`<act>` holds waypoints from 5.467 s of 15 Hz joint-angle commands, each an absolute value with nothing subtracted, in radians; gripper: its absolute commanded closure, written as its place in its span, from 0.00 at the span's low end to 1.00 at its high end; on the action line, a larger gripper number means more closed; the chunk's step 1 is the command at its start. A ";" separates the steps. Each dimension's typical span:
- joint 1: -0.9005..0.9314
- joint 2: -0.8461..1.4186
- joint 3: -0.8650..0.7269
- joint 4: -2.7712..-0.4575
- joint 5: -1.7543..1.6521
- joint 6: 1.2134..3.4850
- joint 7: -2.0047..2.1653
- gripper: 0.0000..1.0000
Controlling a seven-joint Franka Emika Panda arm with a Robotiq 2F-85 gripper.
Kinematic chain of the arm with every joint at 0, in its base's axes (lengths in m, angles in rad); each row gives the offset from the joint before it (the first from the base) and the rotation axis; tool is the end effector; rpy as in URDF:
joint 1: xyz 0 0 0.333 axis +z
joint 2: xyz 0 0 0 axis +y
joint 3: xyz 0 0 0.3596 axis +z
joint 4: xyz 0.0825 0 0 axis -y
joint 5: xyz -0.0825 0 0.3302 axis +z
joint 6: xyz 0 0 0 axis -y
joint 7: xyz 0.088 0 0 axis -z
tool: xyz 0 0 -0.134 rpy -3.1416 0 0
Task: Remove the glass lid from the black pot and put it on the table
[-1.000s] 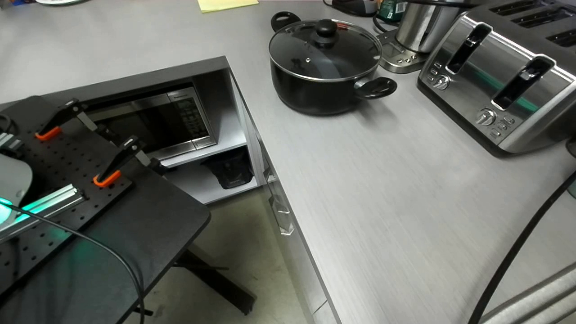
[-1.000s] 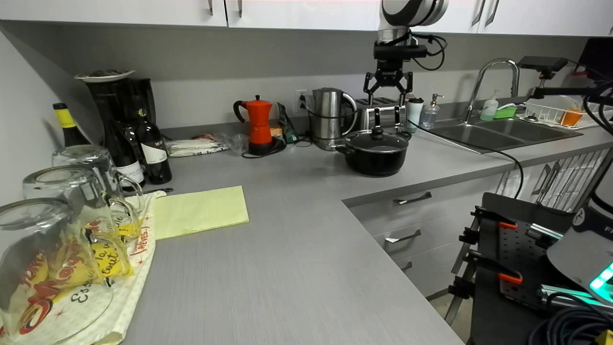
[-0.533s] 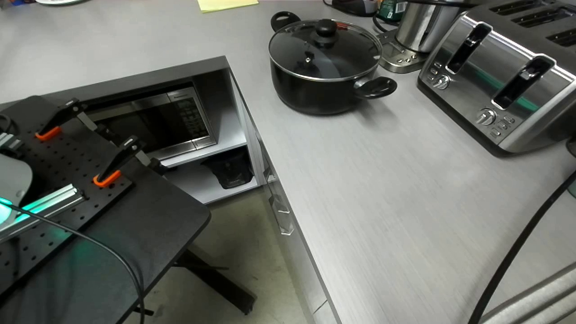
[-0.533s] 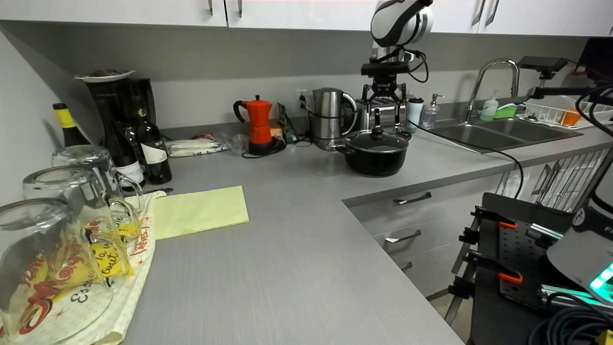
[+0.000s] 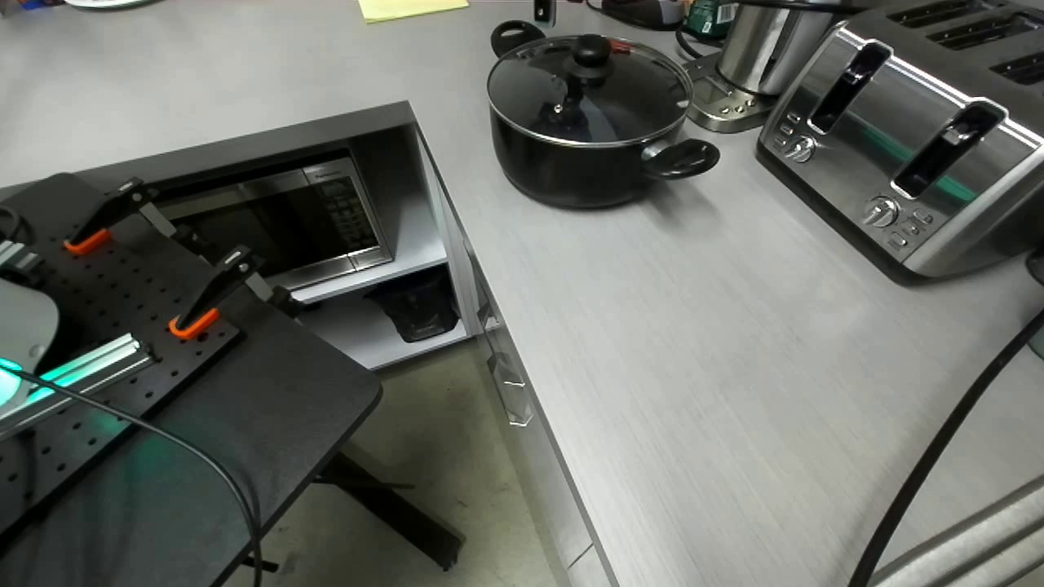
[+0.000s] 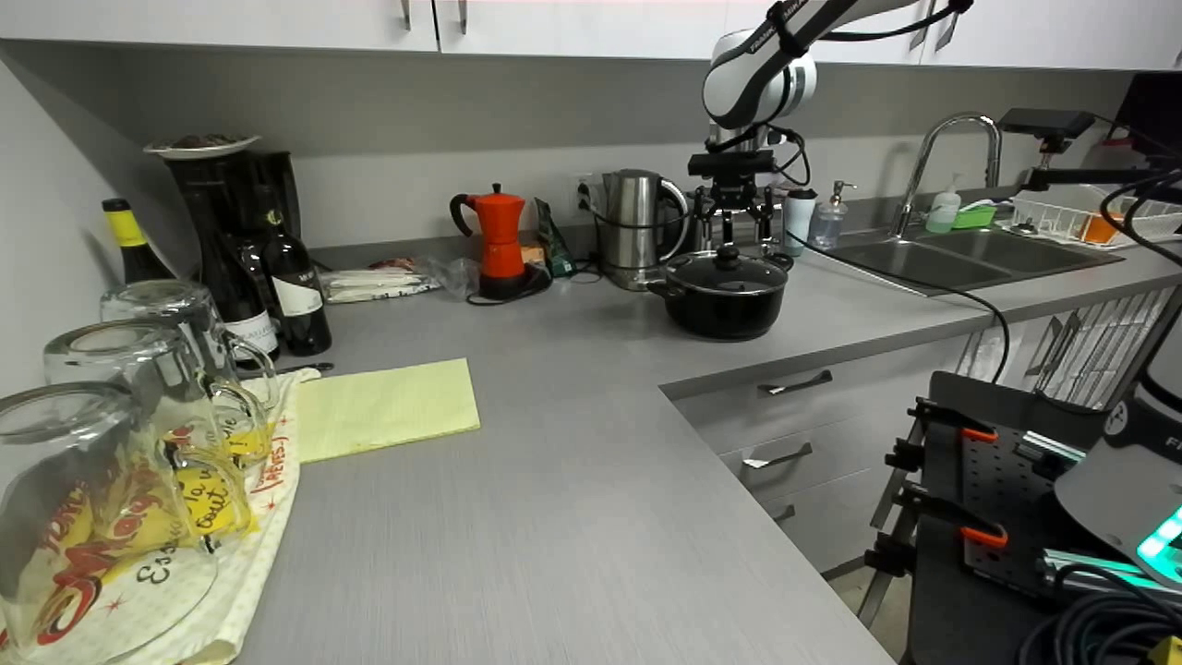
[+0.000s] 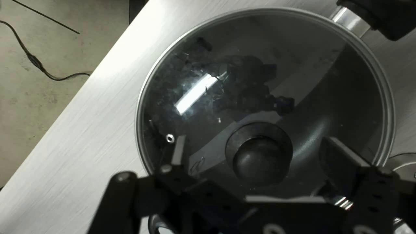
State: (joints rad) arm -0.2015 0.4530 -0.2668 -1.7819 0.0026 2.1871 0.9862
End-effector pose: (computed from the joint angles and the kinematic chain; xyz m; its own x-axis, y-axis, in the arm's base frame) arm 0.5647 -0.2649 0.3522 0.1412 -0.9871 0.0761 -0.9868 -0.1342 0.0904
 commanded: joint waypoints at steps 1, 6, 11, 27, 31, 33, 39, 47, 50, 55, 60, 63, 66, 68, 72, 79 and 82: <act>-0.200 0.511 -0.287 -1.727 -0.001 2.224 0.996 0.00; -0.200 0.566 -0.305 -1.689 0.001 2.243 1.006 0.00; -0.197 0.599 -0.311 -1.666 0.001 2.241 1.008 0.00; -0.155 0.465 -0.314 -1.803 -0.026 2.361 0.982 0.75; -0.112 0.331 -0.324 -1.938 -0.080 2.473 0.979 0.75; -0.091 0.268 -0.323 -1.990 -0.119 2.506 0.984 0.75; -0.042 0.161 -0.258 -2.007 -0.201 2.473 0.975 0.75; 0.038 0.214 -0.130 -1.907 -0.244 2.409 0.968 0.75; 0.070 0.264 -0.102 -1.862 -0.276 2.385 0.960 0.75; 0.114 0.384 -0.094 -1.776 -0.322 2.367 0.945 0.75; 0.125 0.507 -0.097 -1.704 -0.309 2.369 0.861 0.75; 0.124 0.564 -0.097 -1.675 -0.292 2.373 0.802 0.75; 0.118 0.609 -0.094 -1.661 -0.269 2.380 0.746 0.75; 0.110 0.632 -0.090 -1.657 -0.248 2.378 0.708 0.75; 0.105 0.664 -0.094 -1.661 -0.207 2.385 0.644 0.75; 0.102 0.690 -0.107 -1.676 -0.138 2.408 0.563 0.75; 0.115 0.700 -0.130 -1.682 -0.152 2.441 0.574 0.75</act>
State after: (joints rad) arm 0.1003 0.6962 -0.1037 -1.6898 -0.1631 2.4119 0.5983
